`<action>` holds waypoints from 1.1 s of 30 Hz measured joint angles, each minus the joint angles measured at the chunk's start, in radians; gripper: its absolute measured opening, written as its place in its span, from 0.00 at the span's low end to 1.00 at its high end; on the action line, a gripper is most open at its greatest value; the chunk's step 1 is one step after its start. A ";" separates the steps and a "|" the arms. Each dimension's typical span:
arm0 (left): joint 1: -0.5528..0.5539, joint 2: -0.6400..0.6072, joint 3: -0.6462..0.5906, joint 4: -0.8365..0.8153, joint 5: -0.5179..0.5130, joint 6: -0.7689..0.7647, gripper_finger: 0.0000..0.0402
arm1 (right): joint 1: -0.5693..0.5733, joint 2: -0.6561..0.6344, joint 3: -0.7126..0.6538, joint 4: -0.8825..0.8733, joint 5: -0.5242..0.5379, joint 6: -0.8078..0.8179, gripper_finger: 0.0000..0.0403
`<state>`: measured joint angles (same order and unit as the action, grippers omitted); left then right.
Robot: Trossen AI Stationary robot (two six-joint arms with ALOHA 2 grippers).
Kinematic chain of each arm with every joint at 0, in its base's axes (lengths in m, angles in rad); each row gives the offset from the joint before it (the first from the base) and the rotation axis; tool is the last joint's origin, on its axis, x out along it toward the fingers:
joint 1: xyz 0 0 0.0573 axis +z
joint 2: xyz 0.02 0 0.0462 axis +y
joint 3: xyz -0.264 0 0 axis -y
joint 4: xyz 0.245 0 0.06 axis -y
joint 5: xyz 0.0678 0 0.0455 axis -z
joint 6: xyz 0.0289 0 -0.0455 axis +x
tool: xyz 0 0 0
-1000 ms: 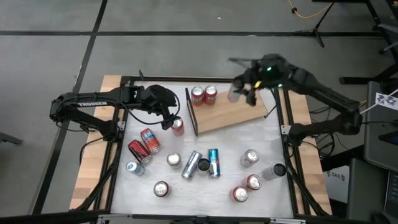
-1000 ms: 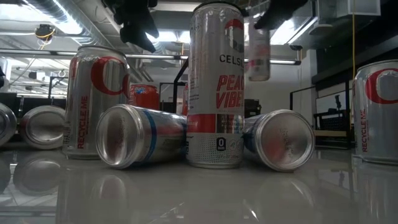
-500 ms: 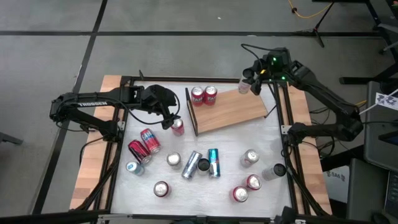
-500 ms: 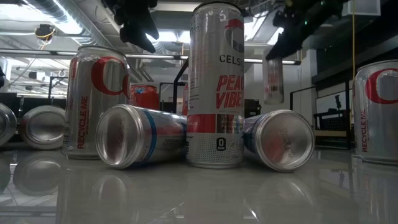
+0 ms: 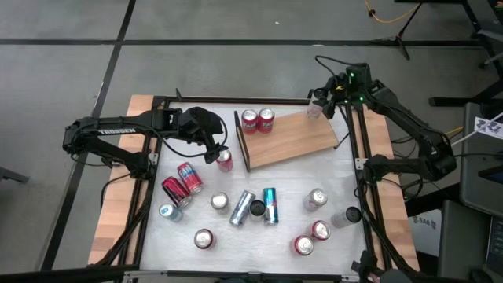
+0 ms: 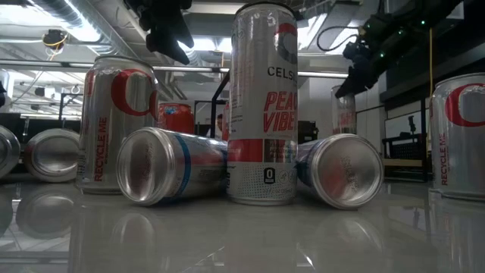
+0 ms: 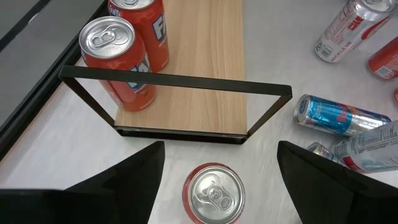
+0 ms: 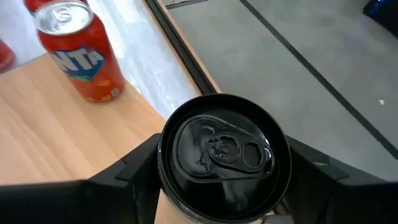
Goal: Place canned beverage on shelf
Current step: Put the top black soda can on the shelf
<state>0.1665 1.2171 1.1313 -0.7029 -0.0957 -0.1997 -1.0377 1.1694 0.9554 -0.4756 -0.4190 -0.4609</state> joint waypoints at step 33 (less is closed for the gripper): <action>0.000 0.000 0.000 0.000 0.000 -0.003 0.75 | -0.004 0.000 -0.105 0.083 0.078 -0.044 0.75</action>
<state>0.1665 1.2175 1.1313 -0.7025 -0.0956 -0.2028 -1.0412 1.1690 0.8505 -0.3926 -0.3405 -0.5048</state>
